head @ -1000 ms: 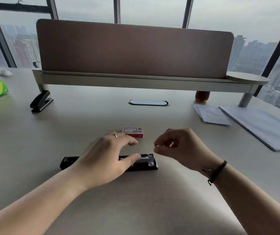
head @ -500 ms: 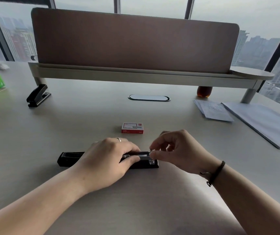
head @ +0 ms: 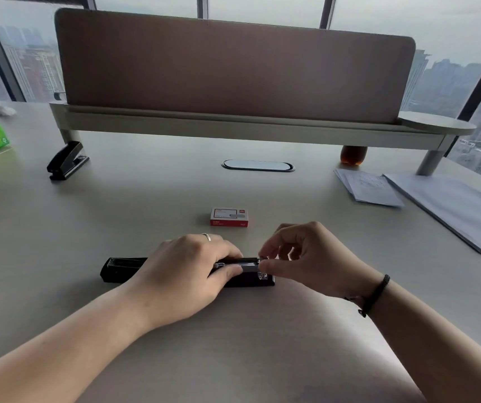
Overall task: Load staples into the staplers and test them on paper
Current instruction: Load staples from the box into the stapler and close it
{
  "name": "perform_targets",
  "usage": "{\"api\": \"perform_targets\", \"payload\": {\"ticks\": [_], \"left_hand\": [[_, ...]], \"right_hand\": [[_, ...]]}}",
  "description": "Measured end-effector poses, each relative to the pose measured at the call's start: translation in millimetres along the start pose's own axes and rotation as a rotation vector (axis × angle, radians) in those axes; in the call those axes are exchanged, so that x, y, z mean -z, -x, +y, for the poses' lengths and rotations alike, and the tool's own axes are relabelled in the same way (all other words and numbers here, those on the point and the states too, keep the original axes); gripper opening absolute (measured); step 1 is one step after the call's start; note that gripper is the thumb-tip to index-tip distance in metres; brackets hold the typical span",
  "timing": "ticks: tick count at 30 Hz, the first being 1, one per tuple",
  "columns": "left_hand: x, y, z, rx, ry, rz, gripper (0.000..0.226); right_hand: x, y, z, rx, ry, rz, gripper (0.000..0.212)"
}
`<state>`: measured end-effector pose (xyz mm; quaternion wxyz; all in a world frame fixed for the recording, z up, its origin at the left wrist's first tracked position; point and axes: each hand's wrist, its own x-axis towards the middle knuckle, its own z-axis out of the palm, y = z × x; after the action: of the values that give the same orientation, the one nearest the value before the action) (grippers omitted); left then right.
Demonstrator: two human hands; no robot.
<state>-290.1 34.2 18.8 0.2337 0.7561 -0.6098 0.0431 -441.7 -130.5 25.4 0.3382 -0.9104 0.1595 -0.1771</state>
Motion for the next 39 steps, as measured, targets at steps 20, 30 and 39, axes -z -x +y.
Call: {"api": "perform_targets", "payload": {"ticks": [20, 30, 39], "left_hand": [[1.1, 0.2, 0.5, -0.002, -0.016, -0.006, 0.021], [2.2, 0.0, 1.1, -0.015, -0.013, -0.013, 0.021], [2.4, -0.2, 2.1, -0.009, -0.023, -0.013, 0.021]], "right_hand": [[18.2, 3.2, -2.1, 0.015, 0.109, -0.015, 0.021], [13.0, 7.8, -10.1, 0.185, 0.243, -0.081, 0.020], [9.1, 8.0, -8.1, 0.197, 0.356, -0.073, 0.017]]}}
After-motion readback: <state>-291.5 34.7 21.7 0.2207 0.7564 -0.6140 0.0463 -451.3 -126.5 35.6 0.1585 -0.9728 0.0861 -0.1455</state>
